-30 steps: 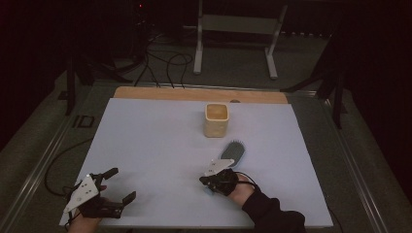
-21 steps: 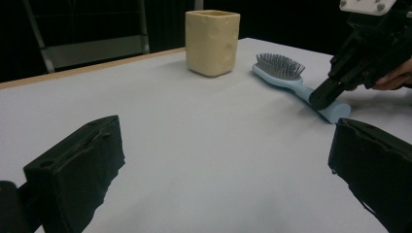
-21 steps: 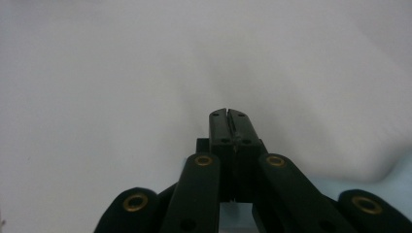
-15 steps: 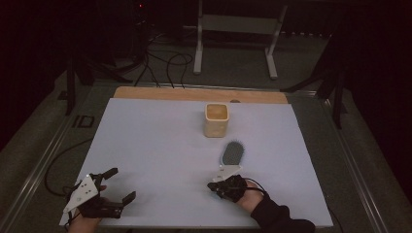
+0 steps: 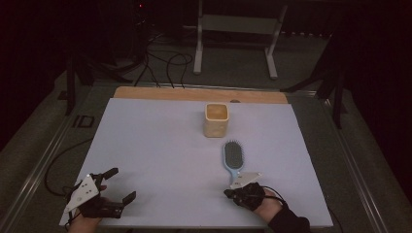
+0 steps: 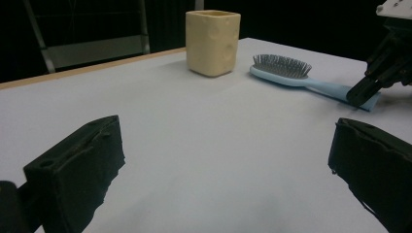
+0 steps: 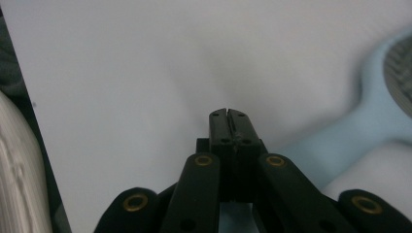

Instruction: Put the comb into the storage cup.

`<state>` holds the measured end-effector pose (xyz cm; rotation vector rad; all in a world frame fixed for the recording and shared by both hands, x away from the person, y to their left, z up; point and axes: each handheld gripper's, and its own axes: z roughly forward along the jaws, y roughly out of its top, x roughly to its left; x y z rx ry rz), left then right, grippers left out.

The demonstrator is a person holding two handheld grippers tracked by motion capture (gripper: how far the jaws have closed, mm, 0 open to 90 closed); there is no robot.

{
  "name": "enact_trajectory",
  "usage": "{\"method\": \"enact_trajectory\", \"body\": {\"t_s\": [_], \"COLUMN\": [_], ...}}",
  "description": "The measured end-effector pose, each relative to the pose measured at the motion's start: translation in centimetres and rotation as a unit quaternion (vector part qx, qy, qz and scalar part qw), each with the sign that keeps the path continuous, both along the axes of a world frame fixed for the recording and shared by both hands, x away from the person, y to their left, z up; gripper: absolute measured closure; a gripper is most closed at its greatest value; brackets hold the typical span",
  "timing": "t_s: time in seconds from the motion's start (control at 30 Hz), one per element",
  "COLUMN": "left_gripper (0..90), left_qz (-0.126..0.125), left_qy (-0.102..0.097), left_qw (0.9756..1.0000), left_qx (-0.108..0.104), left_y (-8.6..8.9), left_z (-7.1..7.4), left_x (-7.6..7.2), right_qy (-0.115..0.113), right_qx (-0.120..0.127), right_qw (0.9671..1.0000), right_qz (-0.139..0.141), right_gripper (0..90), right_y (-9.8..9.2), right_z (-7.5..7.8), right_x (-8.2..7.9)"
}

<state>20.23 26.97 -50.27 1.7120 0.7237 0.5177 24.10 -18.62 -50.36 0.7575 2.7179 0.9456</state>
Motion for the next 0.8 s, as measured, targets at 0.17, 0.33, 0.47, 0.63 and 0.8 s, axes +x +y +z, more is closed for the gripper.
{"method": "enact_trajectory", "body": {"t_s": [0.17,0.33,0.47,0.63,0.8], "left_gripper": [0.0,0.0,0.0,0.0,0.0], "left_qz": [0.001,0.001,0.001,0.001,0.002], "left_qy": [0.002,0.003,0.002,0.003,0.004], "left_qw": [1.0,1.0,1.0,1.0,1.0], "left_qx": [0.0,0.0,0.001,0.002,0.001], "left_y": [0.0,0.0,0.0,0.0,0.0], "left_z": [0.0,0.0,-0.1,-0.1,-0.1], "left_x": [0.0,0.1,0.1,0.1,0.1], "right_qy": [0.004,0.004,0.003,0.001,0.004], "right_qx": [-0.003,-0.01,-0.014,-0.016,-0.014], "right_qw": [0.9998,0.9994,0.9988,0.9976,0.9964], "right_qz": [-0.019,-0.033,-0.047,-0.068,-0.083], "right_gripper": [90.0,90.0,90.0,90.0,90.0], "right_y": [-1.7,-3.2,-4.4,-5.9,-7.0], "right_z": [-0.1,-0.2,-0.1,-0.2,-0.2], "right_x": [-0.4,-0.5,-0.6,-0.4,-0.1]}}
